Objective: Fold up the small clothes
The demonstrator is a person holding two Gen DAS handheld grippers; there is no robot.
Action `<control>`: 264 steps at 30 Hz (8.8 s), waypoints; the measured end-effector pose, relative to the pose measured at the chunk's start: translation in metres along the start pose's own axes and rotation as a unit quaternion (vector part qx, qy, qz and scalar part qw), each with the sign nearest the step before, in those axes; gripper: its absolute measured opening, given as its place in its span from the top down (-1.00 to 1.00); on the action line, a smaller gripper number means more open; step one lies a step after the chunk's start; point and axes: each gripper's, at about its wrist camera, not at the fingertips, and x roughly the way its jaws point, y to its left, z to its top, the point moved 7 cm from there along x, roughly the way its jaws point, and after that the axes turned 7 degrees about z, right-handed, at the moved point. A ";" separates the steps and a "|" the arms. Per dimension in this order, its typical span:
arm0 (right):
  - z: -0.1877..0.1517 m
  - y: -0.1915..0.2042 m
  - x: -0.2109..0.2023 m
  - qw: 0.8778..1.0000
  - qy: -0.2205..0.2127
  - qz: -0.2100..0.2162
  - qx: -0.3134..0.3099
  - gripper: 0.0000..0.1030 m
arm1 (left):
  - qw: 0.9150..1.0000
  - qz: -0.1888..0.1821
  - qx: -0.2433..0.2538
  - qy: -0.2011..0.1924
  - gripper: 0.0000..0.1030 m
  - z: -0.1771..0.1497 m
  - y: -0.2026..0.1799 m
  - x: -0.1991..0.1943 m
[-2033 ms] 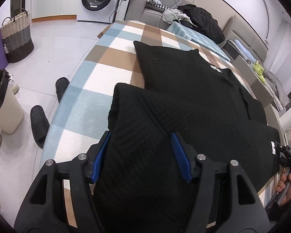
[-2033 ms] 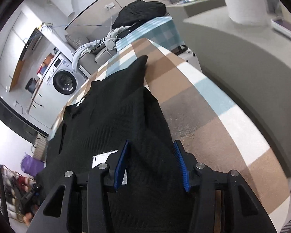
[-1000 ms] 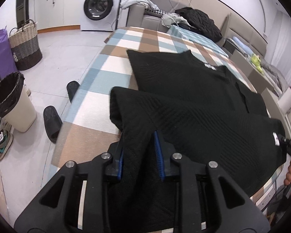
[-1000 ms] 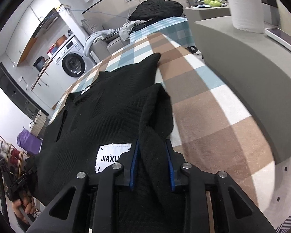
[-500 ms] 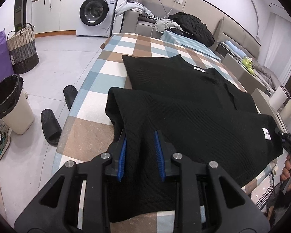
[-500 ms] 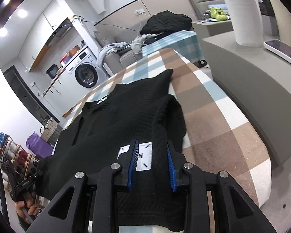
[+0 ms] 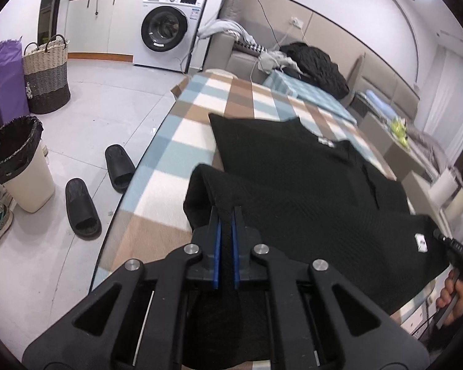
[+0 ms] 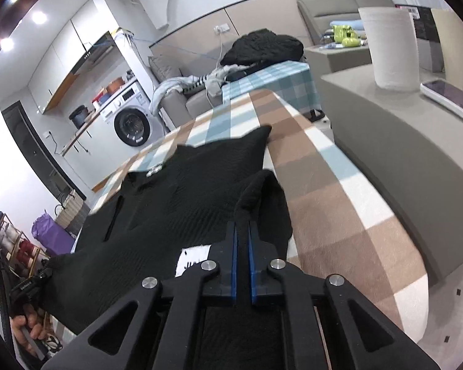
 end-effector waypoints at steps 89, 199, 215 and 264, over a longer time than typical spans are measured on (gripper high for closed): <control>-0.006 0.004 0.010 0.988 0.003 0.090 0.125 0.88 | 0.996 -0.033 -0.080 0.019 0.93 0.014 0.004 0.027; 0.106 -0.015 0.164 0.988 0.057 -0.126 0.066 0.75 | 0.996 0.046 -0.006 0.078 -0.20 0.131 -0.022 0.194; 0.107 -0.056 0.134 0.977 -0.020 -0.107 0.184 0.85 | 0.995 0.052 -0.006 0.083 -0.20 0.129 -0.019 0.193; 0.122 -0.037 0.146 0.980 -0.008 -0.091 0.178 0.48 | 0.998 0.039 0.024 0.051 0.10 0.162 -0.027 0.209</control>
